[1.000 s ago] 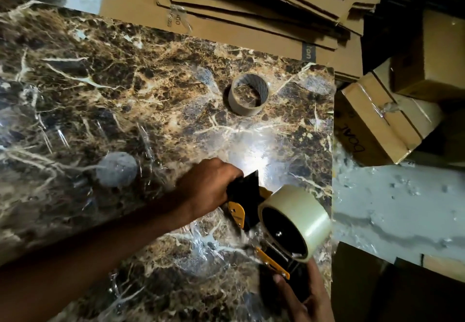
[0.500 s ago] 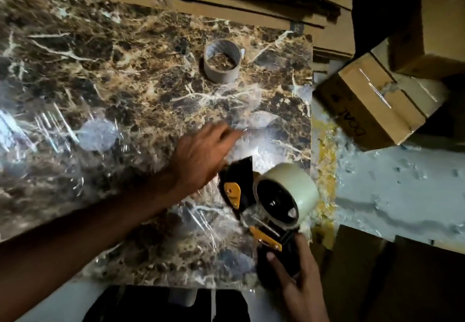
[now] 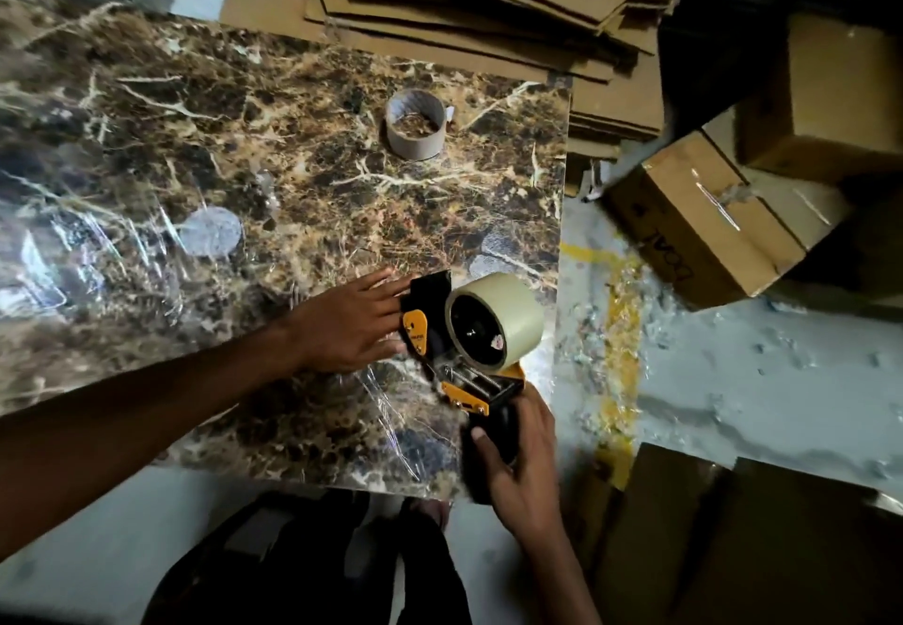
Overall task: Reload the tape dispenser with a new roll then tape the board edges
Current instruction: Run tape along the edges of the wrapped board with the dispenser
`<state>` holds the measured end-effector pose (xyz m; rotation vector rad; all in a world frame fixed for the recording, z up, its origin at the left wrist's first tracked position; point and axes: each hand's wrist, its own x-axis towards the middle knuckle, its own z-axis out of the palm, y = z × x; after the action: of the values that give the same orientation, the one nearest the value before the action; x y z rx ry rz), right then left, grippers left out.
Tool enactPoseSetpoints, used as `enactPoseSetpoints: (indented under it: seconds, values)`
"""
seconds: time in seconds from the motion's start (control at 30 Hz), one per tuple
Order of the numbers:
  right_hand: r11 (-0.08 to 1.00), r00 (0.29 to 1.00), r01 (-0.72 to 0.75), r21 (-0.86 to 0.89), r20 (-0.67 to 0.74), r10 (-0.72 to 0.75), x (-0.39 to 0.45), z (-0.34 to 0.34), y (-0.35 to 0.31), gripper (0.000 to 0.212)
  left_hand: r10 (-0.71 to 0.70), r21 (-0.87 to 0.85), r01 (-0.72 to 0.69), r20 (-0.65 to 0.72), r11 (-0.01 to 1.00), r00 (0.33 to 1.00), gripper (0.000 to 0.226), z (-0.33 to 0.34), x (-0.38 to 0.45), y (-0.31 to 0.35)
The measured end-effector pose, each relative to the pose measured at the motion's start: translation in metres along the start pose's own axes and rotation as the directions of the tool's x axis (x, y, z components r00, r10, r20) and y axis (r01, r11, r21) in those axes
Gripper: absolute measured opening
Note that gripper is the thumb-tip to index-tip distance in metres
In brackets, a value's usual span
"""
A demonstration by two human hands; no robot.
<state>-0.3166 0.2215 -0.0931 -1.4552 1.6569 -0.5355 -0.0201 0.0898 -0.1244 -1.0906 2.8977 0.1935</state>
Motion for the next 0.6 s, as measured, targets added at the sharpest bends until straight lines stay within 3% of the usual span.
enactPoseSetpoints:
  seconds: [0.17,0.27,0.47,0.6]
  values:
    - [0.995,0.996,0.085,-0.059,0.024,-0.084,-0.003,-0.012,-0.018,0.044,-0.027,-0.048,0.031,0.068,0.998,0.997,0.067,0.000,-0.002,0.002]
    - [0.995,0.998,0.034,-0.098,0.055,-0.029,-0.007,-0.015,-0.017,0.030,-0.056,-0.030,0.063,0.190,0.998,0.980,0.077,-0.003,-0.003,0.001]
    - [0.988,0.993,-0.026,-0.153,0.111,0.043,-0.031,-0.036,-0.014,0.044,-0.085,0.013,0.085,0.299,0.996,0.950,0.072,-0.017,0.001,0.003]
    - [0.981,0.989,-0.012,-0.193,0.143,0.040,-0.062,-0.057,0.007,0.033,-0.113,0.026,0.110,0.301,0.994,0.947,0.074,-0.016,0.002,0.007]
